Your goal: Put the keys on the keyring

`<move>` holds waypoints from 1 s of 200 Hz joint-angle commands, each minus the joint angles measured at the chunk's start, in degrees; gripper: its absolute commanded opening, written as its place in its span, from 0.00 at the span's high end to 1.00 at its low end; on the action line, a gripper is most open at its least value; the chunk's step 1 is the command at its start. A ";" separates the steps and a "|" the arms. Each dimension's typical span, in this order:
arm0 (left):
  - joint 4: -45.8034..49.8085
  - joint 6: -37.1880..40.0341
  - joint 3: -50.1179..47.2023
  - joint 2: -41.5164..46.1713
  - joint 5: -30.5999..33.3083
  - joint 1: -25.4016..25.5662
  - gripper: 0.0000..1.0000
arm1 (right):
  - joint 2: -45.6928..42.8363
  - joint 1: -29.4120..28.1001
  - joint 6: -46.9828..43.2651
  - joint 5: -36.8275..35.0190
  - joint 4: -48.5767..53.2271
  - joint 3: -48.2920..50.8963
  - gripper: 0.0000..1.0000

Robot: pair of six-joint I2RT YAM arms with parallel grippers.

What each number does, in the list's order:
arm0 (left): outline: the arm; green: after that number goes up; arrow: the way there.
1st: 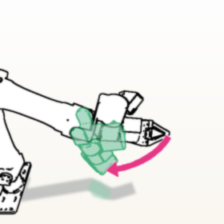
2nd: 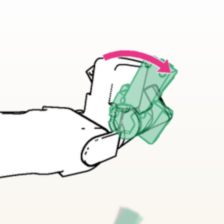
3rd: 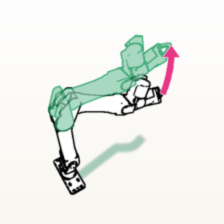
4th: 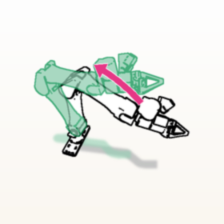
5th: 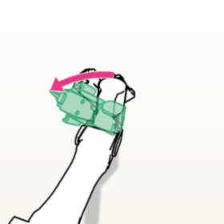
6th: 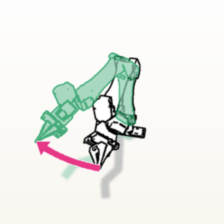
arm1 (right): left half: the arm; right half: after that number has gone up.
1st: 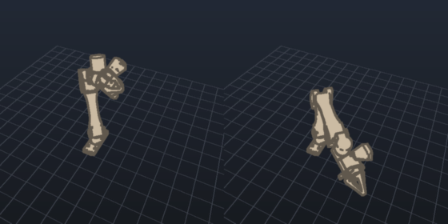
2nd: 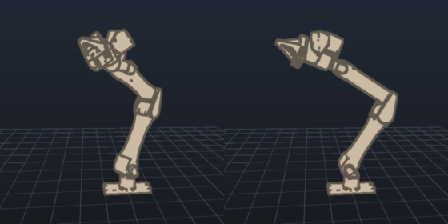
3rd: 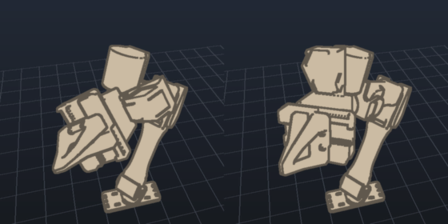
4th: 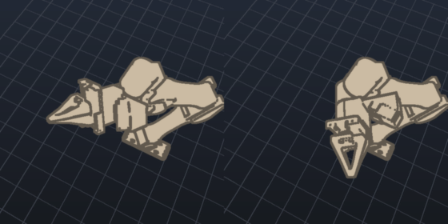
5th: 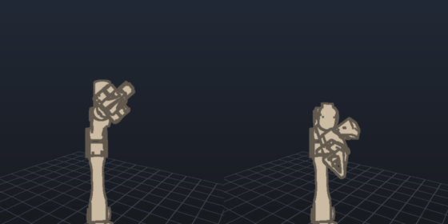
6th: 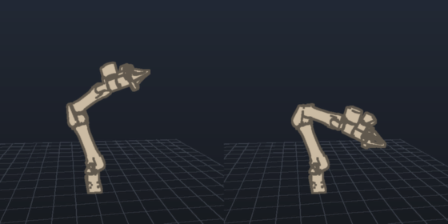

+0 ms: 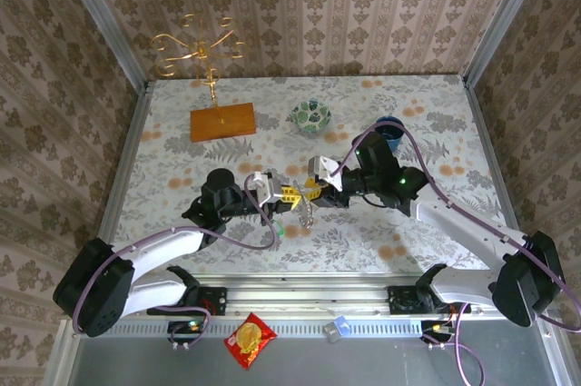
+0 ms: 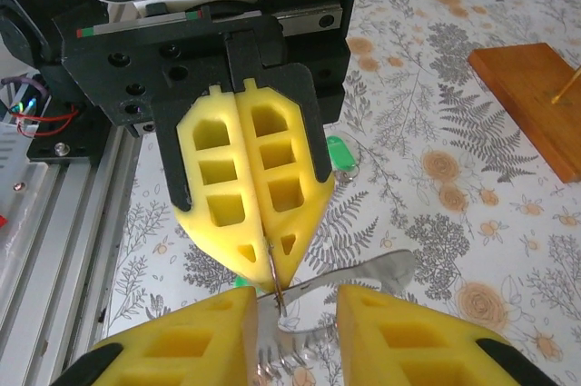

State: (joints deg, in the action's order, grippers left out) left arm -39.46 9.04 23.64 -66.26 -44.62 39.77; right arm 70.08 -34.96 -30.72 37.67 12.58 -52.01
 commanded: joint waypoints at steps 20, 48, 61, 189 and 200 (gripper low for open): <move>-4.78 -1.65 -0.64 0.52 -1.83 0.07 1.00 | 1.69 -0.11 1.00 2.71 -1.71 -0.39 0.78; -5.25 -1.91 -0.70 0.29 -1.87 0.08 1.00 | 1.99 -0.11 0.49 2.59 -1.12 -0.71 0.85; -5.53 -1.97 -0.70 0.18 -1.88 0.07 1.00 | 2.19 -0.11 0.05 2.85 -0.53 -0.97 0.93; -1.45 0.02 0.62 1.04 0.24 0.22 0.85 | 4.34 -2.10 -5.14 2.39 7.72 -6.79 1.00; -1.41 0.11 0.70 0.91 0.02 0.20 0.87 | 4.46 -2.38 -4.90 2.49 7.28 -6.80 1.00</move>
State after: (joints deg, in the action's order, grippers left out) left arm -41.17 7.97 23.22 -65.71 -43.79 39.72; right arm 73.87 -35.97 -34.76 38.65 19.59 -56.58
